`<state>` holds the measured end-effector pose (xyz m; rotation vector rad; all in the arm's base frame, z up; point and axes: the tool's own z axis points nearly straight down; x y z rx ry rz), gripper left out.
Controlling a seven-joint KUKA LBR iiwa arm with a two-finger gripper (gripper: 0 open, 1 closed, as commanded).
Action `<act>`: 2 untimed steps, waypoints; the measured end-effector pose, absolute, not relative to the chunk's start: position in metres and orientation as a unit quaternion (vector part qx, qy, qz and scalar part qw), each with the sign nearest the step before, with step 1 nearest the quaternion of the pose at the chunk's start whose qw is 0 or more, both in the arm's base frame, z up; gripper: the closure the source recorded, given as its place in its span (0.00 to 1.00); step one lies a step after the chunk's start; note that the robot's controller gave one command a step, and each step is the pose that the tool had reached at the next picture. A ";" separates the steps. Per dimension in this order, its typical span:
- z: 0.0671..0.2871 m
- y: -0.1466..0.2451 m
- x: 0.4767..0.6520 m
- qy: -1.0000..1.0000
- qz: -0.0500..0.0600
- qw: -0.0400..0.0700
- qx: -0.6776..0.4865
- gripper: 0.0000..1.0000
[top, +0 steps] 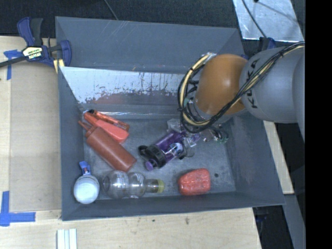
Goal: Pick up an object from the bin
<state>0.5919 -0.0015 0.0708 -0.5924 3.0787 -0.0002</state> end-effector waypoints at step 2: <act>0.093 -0.002 0.589 0.982 0.001 -0.004 -0.189 1.00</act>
Offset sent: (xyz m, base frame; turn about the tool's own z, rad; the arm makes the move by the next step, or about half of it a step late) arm 0.0000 0.0001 0.1188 0.0000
